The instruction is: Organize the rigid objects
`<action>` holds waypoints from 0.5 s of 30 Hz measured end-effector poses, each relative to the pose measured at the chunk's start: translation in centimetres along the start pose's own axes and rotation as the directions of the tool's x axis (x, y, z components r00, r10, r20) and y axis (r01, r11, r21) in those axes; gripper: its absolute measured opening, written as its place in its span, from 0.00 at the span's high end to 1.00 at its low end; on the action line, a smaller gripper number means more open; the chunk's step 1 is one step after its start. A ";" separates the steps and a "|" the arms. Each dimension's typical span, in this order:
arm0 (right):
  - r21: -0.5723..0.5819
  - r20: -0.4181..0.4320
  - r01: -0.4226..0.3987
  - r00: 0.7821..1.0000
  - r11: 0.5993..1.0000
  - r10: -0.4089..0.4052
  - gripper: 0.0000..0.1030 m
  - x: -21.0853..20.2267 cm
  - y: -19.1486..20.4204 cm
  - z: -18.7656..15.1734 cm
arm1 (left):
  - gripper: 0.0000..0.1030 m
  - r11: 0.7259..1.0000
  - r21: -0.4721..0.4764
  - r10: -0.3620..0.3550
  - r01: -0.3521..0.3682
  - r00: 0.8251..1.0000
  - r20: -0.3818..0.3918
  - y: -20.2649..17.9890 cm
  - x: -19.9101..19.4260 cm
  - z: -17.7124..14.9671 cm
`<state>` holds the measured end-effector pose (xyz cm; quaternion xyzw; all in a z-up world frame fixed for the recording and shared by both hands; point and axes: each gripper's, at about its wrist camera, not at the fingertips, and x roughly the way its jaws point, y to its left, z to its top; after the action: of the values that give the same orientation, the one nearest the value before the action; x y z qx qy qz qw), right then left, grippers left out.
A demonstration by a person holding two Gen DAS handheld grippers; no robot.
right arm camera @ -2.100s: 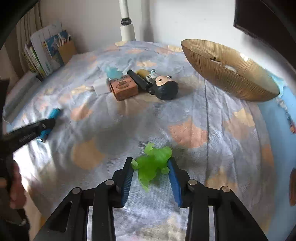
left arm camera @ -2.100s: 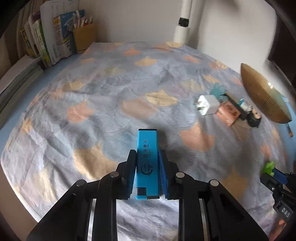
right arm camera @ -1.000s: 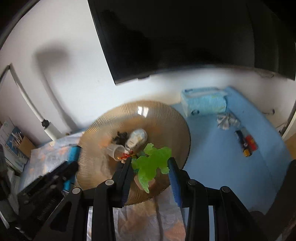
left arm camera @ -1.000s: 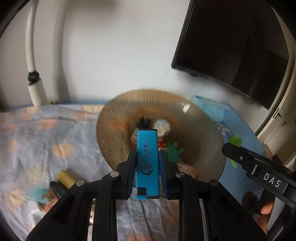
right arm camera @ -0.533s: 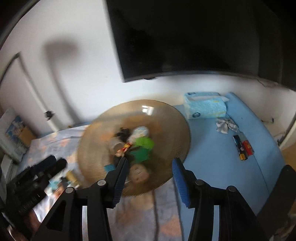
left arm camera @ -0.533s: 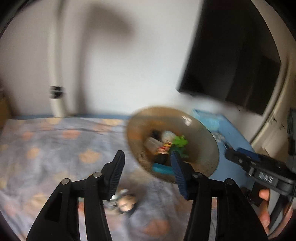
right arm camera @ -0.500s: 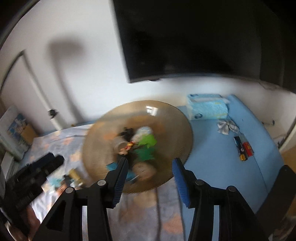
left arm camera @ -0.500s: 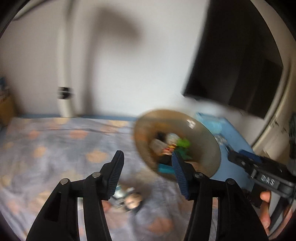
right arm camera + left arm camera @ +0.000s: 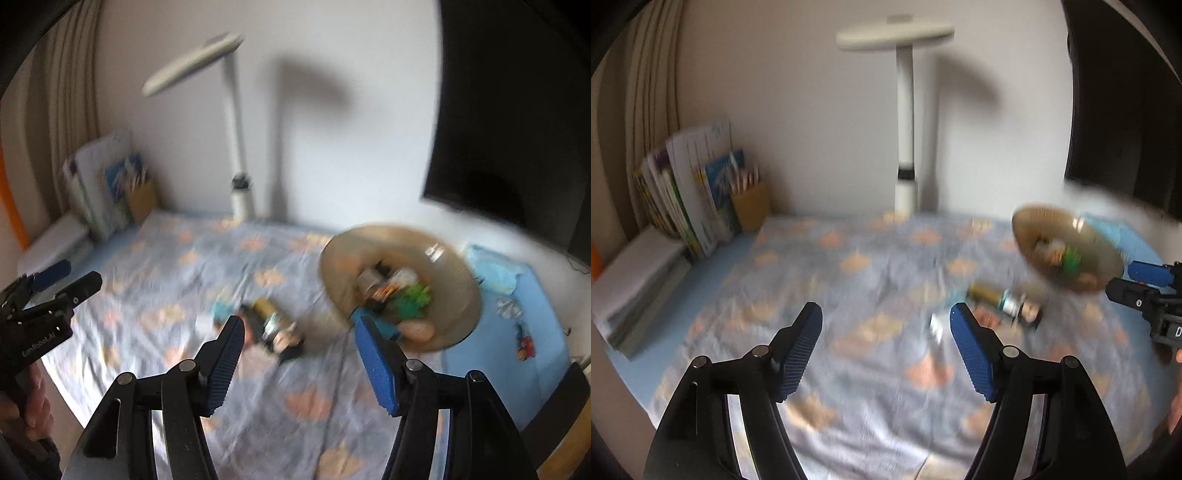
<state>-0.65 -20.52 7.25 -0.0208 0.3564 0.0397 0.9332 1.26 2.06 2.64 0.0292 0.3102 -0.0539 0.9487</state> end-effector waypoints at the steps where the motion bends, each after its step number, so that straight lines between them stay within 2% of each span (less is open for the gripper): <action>1: 0.000 -0.023 -0.016 1.000 1.000 0.016 0.41 0.7 0.5 -0.6 | 0.32 1.000 -0.005 -0.004 0.004 1.000 -0.028 0.2 0.9 -0.9; 7: -0.013 -0.134 -0.027 0.991 1.000 0.025 0.41 3.9 2.0 -3.2 | 0.32 0.999 -0.037 -0.026 0.020 0.987 -0.161 1.5 4.0 -3.9; 12: -0.002 -0.132 -0.024 0.991 1.000 0.023 0.41 3.7 1.1 -2.9 | 0.32 0.999 -0.029 -0.017 0.013 0.988 -0.155 2.2 3.4 -2.9; 15: 0.026 -0.144 -0.045 0.988 0.999 0.048 0.41 4.2 0.4 -2.9 | 0.32 0.997 -0.031 -0.076 0.072 0.983 -0.169 2.0 4.2 -2.2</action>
<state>0.58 -20.10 2.29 -0.0047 0.4241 0.0558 0.9039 3.60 3.87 -1.60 0.0104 0.3915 -0.0826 0.9164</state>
